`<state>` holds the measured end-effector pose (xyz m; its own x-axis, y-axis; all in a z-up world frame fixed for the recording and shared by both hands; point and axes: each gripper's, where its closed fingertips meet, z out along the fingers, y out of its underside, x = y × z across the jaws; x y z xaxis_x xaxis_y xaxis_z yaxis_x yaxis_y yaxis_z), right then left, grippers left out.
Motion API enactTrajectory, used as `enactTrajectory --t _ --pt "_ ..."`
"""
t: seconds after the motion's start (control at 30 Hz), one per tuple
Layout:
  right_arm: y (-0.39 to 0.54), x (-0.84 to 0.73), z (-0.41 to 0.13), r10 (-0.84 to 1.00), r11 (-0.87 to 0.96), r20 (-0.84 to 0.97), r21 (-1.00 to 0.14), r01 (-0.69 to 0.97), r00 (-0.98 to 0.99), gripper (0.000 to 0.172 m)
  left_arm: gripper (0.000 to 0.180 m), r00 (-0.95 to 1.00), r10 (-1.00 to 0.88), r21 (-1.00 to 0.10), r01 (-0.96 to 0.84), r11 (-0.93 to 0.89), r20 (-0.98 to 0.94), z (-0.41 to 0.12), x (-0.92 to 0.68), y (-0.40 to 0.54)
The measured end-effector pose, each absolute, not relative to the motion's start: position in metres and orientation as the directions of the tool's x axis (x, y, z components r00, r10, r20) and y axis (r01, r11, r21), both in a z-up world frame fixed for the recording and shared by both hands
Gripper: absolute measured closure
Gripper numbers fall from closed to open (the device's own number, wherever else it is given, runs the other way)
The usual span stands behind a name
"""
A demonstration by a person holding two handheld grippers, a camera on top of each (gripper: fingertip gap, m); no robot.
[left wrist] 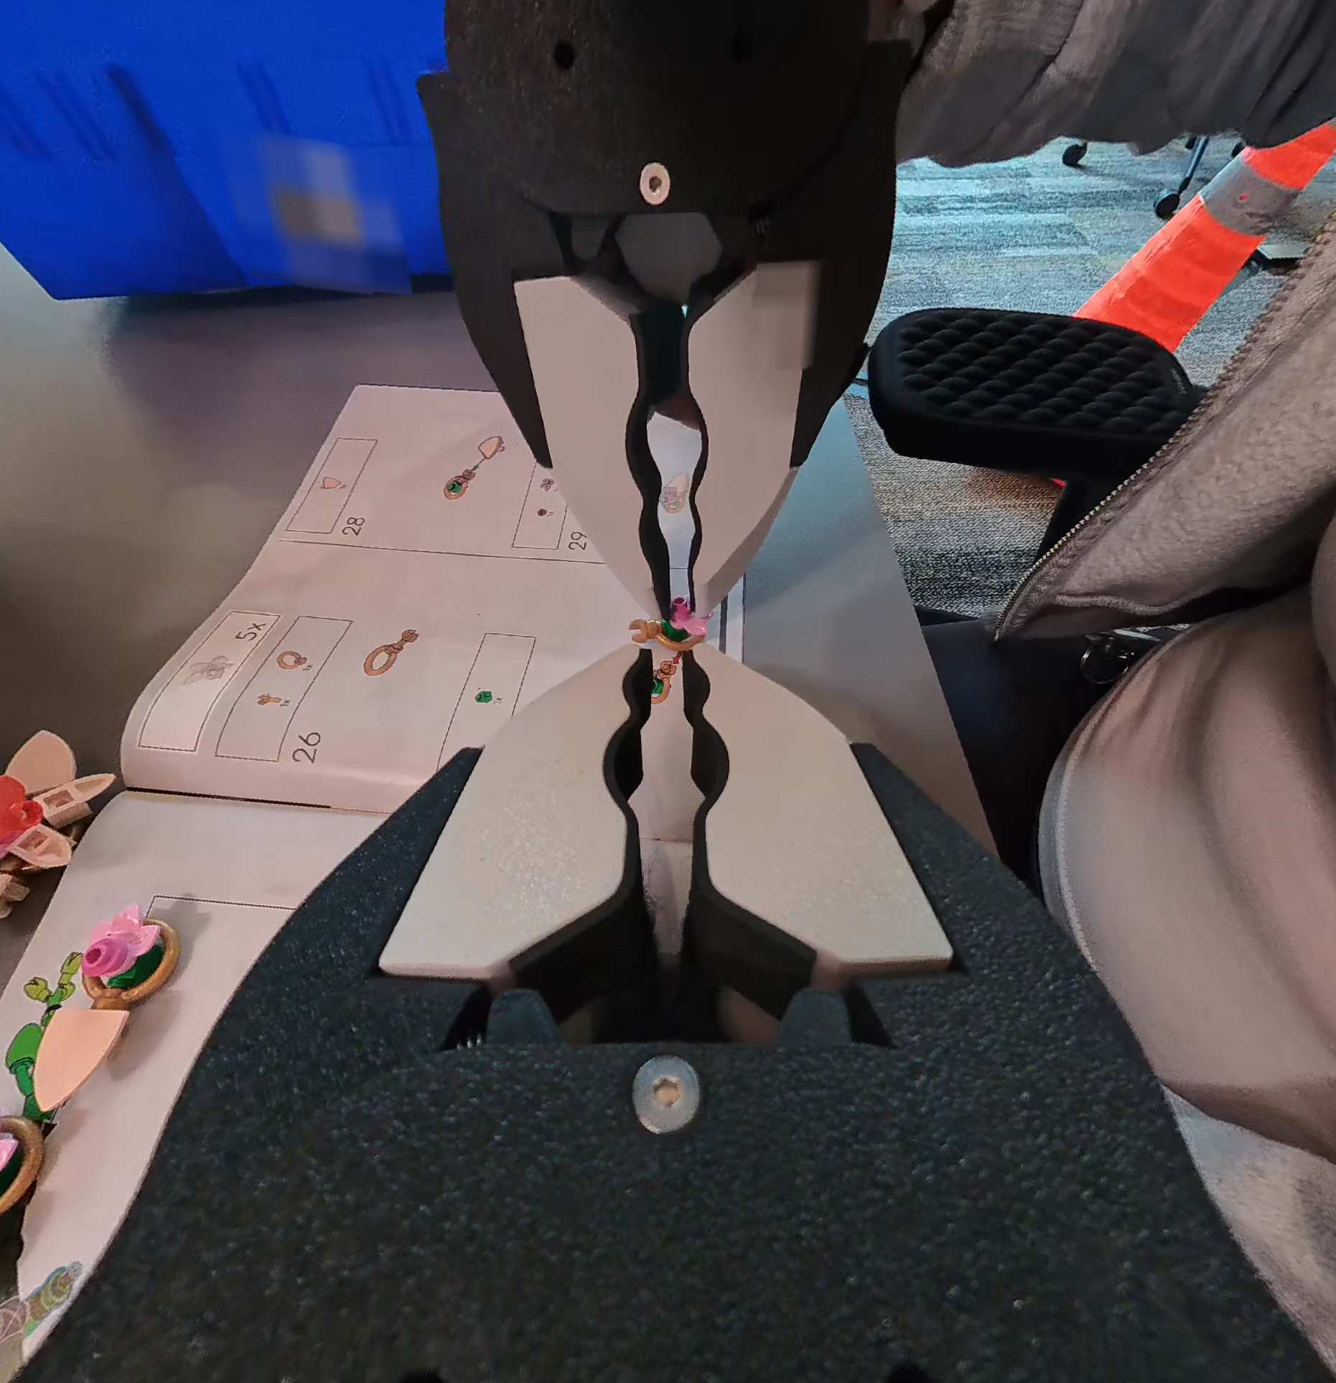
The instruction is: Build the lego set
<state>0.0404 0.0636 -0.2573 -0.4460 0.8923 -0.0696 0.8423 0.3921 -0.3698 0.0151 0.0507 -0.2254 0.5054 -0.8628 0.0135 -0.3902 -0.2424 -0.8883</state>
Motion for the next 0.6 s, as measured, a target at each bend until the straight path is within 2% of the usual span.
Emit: enactTrajectory --t 0.13,0.33,0.6 --pt "0.064 0.041 -0.258 0.896 0.386 -0.085 -0.340 0.857 -0.437 0.166 0.173 0.528 -0.849 -0.883 -0.399 -0.248 0.000 -0.227 0.014 0.054" --pt "0.065 0.040 -0.258 0.903 0.370 -0.106 -0.298 0.880 -0.416 0.166 0.170 0.693 -0.719 -0.864 -0.392 -0.314 -0.053 -0.232 -0.001 0.081" --pt "0.065 0.041 -0.258 0.914 0.368 -0.074 -0.263 0.892 -0.399 0.166 0.172 0.718 -0.695 -0.899 -0.311 -0.309 -0.010 -0.221 -0.005 0.085"
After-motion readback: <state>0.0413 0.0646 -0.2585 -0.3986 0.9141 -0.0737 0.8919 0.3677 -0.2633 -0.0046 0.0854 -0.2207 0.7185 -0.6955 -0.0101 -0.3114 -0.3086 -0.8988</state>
